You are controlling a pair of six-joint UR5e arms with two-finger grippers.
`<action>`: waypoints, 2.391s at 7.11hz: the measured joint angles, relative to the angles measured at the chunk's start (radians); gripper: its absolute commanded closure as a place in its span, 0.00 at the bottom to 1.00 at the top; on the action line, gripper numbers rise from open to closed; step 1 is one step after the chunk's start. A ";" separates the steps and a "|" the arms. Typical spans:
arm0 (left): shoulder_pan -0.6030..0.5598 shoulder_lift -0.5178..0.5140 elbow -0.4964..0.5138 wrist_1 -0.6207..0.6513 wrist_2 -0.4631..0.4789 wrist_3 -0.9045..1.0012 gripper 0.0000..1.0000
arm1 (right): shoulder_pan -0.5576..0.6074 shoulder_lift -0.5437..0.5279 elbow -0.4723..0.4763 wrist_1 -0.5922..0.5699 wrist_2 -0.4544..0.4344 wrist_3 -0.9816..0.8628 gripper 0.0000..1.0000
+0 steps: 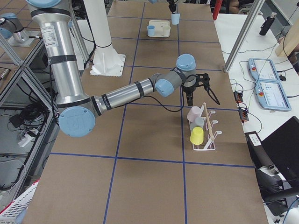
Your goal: Transfer IKEA cup to right arm and place on rack
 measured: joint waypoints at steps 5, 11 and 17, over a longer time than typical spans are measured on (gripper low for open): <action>0.258 -0.363 0.018 -0.107 0.089 -0.608 1.00 | -0.099 0.041 0.006 0.660 0.080 0.748 0.02; 0.376 -0.383 0.108 -0.764 0.257 -1.133 1.00 | -0.283 0.211 0.007 1.254 -0.082 1.217 0.02; 0.379 -0.380 0.095 -0.979 0.342 -1.325 1.00 | -0.494 0.249 0.022 1.399 -0.345 1.258 0.03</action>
